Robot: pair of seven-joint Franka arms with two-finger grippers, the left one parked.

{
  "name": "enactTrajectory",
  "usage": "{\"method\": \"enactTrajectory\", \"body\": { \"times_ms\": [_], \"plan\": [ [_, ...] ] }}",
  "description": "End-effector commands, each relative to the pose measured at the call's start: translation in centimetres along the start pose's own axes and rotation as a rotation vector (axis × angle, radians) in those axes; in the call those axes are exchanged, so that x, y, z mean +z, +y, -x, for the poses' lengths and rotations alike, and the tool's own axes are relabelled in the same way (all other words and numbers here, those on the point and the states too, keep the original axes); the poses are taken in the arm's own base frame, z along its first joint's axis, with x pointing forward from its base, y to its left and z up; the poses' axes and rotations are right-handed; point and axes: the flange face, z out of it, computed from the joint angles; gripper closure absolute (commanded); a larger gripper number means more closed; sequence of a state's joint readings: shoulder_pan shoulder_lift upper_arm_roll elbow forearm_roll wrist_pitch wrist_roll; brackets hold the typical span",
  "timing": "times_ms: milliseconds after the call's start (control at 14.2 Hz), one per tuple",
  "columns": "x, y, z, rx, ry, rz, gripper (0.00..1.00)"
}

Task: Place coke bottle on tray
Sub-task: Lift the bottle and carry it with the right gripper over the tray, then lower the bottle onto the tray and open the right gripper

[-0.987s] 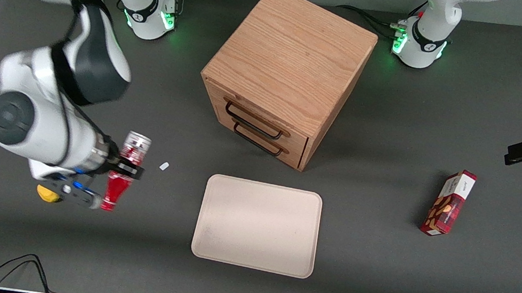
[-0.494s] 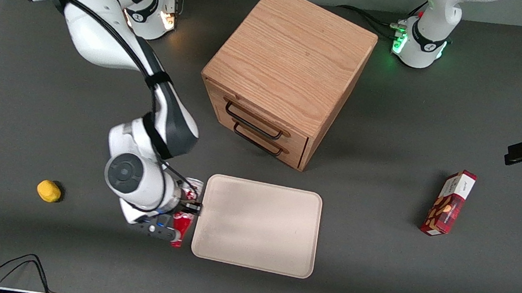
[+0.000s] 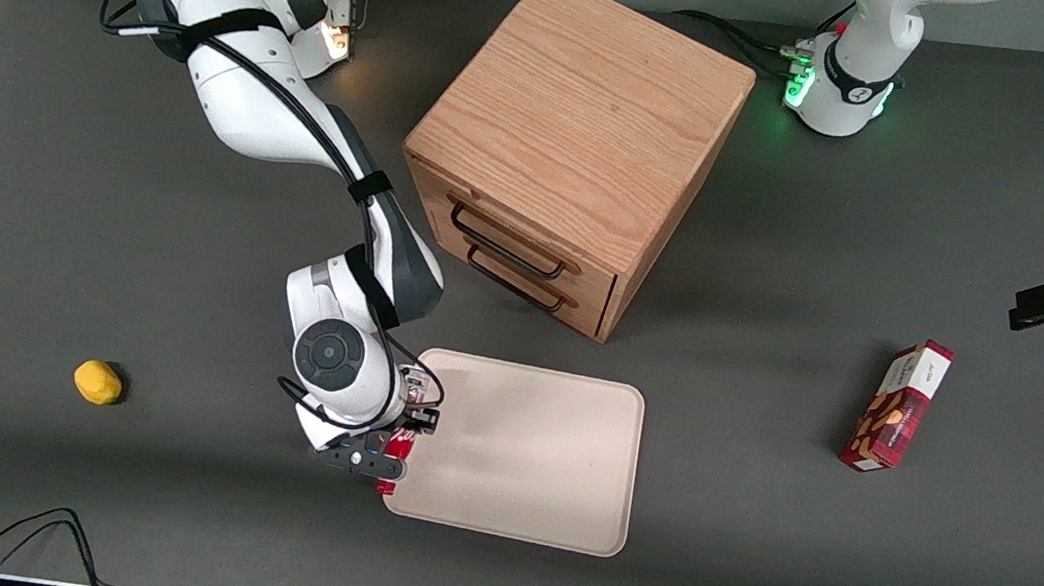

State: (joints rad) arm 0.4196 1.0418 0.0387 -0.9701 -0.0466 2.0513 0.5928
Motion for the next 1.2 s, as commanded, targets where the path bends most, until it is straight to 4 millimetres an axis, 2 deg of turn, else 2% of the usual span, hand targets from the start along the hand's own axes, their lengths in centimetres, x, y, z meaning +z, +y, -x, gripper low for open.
{"method": "enactTrajectory", "body": {
  "times_ms": [0,282,353,635,705,776,1128],
  "plan": [
    [0.4,-0.9,-0.2,-0.009,0.026,-0.009,1.00],
    [1.7,-1.6,0.5,-0.023,0.021,-0.002,1.00],
    [1.9,-1.6,0.5,-0.022,0.019,-0.003,0.89],
    [2.3,-1.6,0.6,-0.025,0.015,0.002,0.60],
    [2.3,-1.6,0.7,-0.026,0.013,0.003,0.50],
    [2.3,-1.5,0.6,-0.028,0.016,0.006,0.00],
    [2.1,-1.3,0.3,-0.028,0.031,0.010,0.00]
  ]
}}
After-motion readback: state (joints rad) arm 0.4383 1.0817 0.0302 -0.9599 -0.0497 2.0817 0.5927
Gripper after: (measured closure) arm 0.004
